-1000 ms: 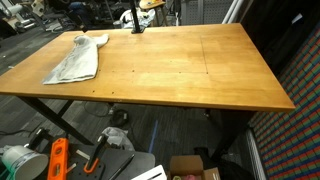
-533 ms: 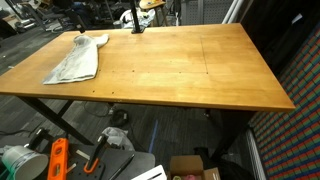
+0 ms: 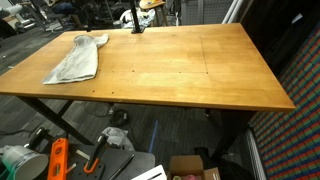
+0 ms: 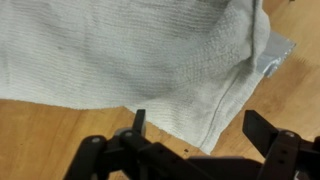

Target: Fold the towel on the table.

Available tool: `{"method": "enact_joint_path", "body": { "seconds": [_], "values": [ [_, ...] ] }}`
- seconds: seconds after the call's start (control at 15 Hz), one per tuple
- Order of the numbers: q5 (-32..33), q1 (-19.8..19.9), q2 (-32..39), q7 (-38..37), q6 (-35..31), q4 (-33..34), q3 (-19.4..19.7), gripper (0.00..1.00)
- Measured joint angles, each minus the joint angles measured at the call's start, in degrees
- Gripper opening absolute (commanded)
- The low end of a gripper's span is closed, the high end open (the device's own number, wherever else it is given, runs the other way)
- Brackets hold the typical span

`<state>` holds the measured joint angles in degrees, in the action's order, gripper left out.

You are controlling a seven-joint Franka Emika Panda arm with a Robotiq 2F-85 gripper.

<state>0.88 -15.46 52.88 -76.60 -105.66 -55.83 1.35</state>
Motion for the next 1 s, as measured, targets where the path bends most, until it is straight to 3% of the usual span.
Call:
{"method": "enact_joint_path", "body": {
  "seconds": [0.4,1.0],
  "values": [
    [0.5,0.0,9.3,-6.4,-0.1,11.6,1.0,1.00],
    [4.1,-0.1,16.5,-9.1,3.6,19.6,3.7,1.00]
  ]
}}
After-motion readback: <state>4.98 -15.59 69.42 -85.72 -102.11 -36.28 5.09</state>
